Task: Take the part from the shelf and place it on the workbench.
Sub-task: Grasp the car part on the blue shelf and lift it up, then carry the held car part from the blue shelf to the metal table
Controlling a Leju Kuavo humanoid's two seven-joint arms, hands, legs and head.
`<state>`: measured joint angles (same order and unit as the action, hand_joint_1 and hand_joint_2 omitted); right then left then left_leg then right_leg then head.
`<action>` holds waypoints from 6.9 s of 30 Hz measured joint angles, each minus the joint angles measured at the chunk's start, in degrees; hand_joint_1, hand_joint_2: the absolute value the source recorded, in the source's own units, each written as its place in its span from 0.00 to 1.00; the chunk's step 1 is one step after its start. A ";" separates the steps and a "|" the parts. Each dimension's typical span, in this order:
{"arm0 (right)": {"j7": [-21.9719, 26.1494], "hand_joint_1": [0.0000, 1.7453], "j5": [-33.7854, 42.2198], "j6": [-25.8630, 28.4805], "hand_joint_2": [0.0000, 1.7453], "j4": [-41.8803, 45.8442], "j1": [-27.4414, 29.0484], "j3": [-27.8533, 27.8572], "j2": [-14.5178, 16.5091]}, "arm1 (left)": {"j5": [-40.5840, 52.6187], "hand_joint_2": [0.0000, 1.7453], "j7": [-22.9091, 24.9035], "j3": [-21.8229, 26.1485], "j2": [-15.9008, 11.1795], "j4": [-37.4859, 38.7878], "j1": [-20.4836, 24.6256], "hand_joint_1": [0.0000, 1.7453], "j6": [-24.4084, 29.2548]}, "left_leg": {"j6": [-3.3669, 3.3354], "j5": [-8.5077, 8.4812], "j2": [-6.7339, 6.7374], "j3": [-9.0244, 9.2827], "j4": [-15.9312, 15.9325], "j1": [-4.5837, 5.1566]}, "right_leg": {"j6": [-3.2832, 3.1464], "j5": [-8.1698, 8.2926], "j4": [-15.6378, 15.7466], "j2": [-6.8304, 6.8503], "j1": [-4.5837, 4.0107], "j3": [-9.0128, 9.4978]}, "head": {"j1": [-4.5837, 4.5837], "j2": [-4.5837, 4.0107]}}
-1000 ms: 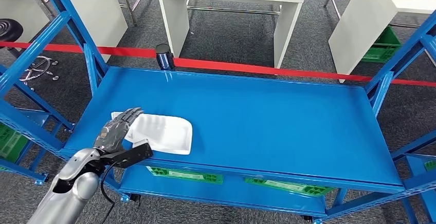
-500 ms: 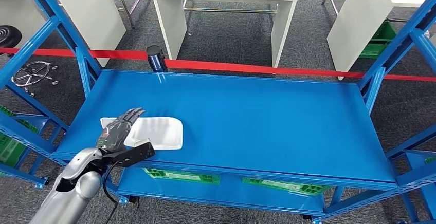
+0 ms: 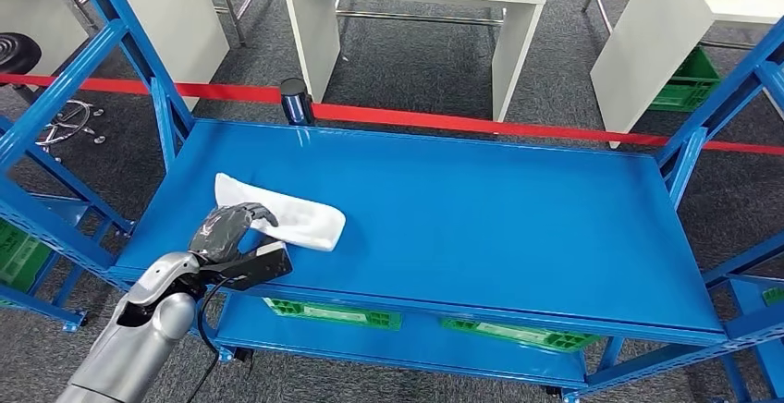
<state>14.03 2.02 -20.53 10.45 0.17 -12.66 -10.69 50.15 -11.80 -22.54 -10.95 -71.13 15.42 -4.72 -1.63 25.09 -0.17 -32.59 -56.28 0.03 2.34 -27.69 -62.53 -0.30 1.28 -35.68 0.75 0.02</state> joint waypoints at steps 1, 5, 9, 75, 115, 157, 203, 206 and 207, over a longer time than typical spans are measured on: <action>0.03 0.00 0.04 -0.01 0.00 0.02 -0.03 0.00 -0.07 | -0.04 1.00 -0.07 -0.09 0.00 0.15 0.17 1.00 -0.01 | 0.28 0.20 -0.03 -0.14 -0.34 0.12 | -0.18 0.96 3.02 0.00 0.03 1.50 | 0.01 -0.01; 0.07 0.00 0.05 -0.03 0.00 0.04 0.03 -0.02 0.02 | -0.09 1.00 -0.16 -0.27 0.02 0.58 0.66 1.00 0.02 | 1.10 0.51 -0.09 -0.75 -1.02 0.25 | -1.66 1.62 4.79 -0.13 0.01 2.28 | 0.04 0.00; 0.07 0.00 0.05 -0.04 0.00 0.04 0.04 -0.02 0.03 | -0.09 1.00 -0.18 -0.38 0.04 0.83 0.95 1.00 0.04 | 2.25 5.70 0.02 -5.24 -10.59 -0.22 | -2.62 1.63 4.90 -0.16 0.17 2.49 | 0.33 0.00; -6.98 0.00 2.20 3.52 0.00 -0.05 -0.85 0.66 -0.52 | -77.34 1.00 -13.42 -11.28 11.75 -36.48 10.40 1.00 -31.78 | 1.78 8.67 0.03 -4.02 -14.66 -0.22 | -2.68 4.35 4.51 0.18 -0.14 -0.56 | 0.84 0.00; -20.12 0.00 11.88 2.31 0.00 -9.55 -2.15 -10.57 -7.14 | -79.44 1.00 -8.77 -17.94 11.88 -36.97 11.56 1.00 -27.57 | -1.86 1.40 0.46 3.74 1.66 0.96 | -1.27 3.03 3.18 0.38 0.06 -1.28 | 0.61 0.00; -0.86 0.00 16.81 1.27 0.00 -10.32 -1.12 -19.59 -8.72 | -76.42 1.00 -14.53 -17.86 10.70 -34.26 11.64 1.00 -30.24 | -0.29 -5.29 3.54 -7.14 -2.39 0.77 | 0.93 -3.63 4.04 2.65 0.76 6.91 | 0.07 0.00; -0.21 0.00 18.52 -0.09 0.00 -10.35 -0.16 -24.36 -7.90 | -73.52 1.00 -15.88 -17.57 11.32 -34.41 11.58 1.00 -29.90 | -0.69 5.69 0.05 4.60 -1.12 0.77 | 0.23 5.37 4.48 0.38 0.90 -1.24 | 0.56 0.00; -0.20 0.00 18.52 -0.13 0.00 -10.36 -0.03 -24.39 -7.64 | -73.46 1.00 -15.91 -17.62 11.37 -34.32 11.67 1.00 -29.89 | -1.67 2.96 0.38 3.77 0.62 0.71 | 0.40 4.55 4.02 0.36 0.98 -1.98 | 0.55 0.00; -0.20 0.00 18.52 -0.13 0.00 -10.36 0.01 -24.39 -7.62 | -73.46 1.00 -15.92 -17.64 11.40 -34.26 11.67 1.00 -29.89 | -2.00 2.01 0.48 3.22 1.09 0.66 | -0.05 2.41 1.96 0.35 0.91 -2.71 | 0.40 0.00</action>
<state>13.83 20.54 -20.65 0.09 0.18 -37.05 -18.32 -23.31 -27.71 -40.18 0.45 -105.39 27.09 -34.61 -3.63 27.10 0.30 -29.37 -55.19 0.69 2.29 -25.28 -60.57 0.06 2.19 -38.39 1.15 0.02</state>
